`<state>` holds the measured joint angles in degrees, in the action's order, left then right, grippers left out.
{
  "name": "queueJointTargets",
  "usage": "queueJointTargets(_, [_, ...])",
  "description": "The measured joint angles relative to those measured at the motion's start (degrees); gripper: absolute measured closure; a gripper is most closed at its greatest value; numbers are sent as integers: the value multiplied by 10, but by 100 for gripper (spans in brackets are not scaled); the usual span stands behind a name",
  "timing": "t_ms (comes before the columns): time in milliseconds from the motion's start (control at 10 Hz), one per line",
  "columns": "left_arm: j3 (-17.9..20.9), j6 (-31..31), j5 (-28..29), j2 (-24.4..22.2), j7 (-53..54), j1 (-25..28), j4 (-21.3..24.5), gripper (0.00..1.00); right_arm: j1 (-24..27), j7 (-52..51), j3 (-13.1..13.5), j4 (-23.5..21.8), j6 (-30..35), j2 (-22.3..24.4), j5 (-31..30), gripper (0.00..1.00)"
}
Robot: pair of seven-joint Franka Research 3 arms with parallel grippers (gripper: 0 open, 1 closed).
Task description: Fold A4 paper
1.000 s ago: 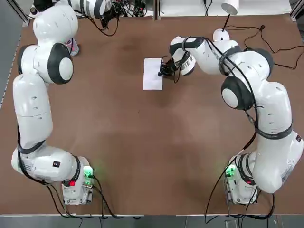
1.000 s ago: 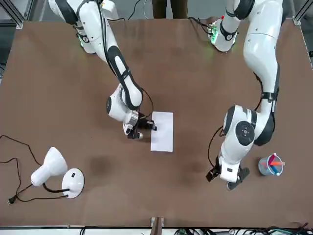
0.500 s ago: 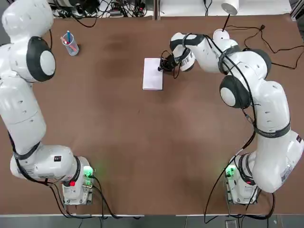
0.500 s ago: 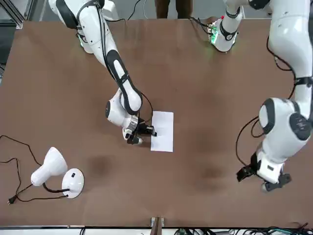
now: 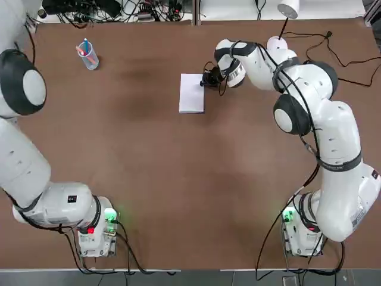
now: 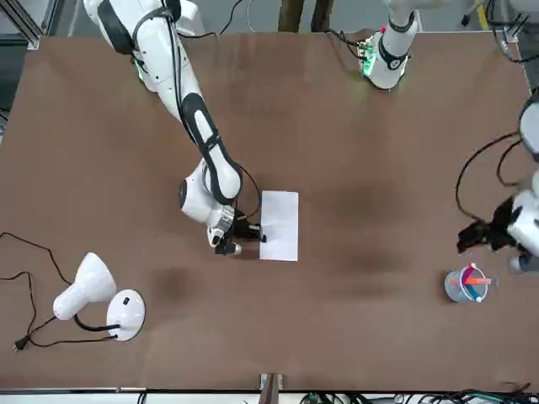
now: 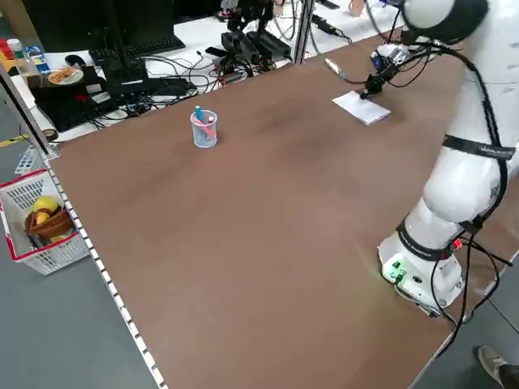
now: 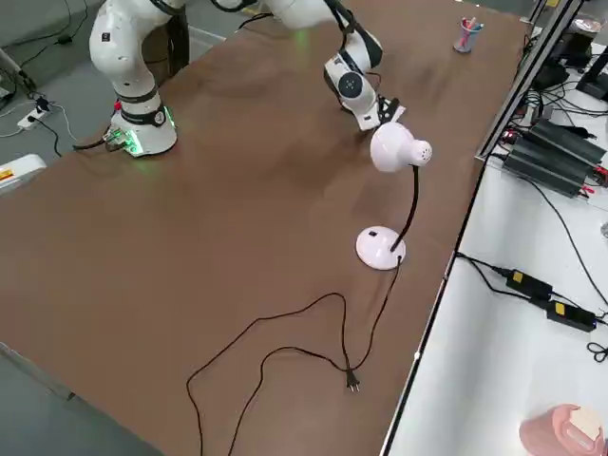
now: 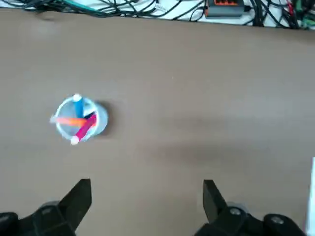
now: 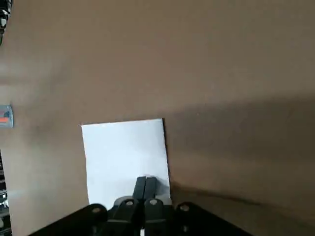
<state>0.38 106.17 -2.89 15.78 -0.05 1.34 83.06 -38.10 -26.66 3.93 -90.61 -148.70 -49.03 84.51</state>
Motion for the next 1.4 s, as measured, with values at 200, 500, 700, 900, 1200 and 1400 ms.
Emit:
queueJointTargets(200, [1,-96,4,-66,1,2,3,0,2,0,2,11,0,-1,0,99])
queueJointTargets(500, [-8,-179,21,-118,0,1,9,0,10,0,4,25,0,-11,0,99])
queueJointTargets(700, [-13,-191,21,-123,-32,1,18,0,13,0,4,45,0,-21,0,99])
queueJointTargets(900, [-22,-177,21,-123,-50,0,37,0,15,0,5,60,0,-31,0,99])
queueJointTargets(1200, [-42,-97,20,-131,-81,0,102,0,23,0,6,86,0,-48,0,99])
queueJointTargets(1400, [-44,-67,20,-136,-91,1,130,0,29,0,7,102,0,-52,-1,99])
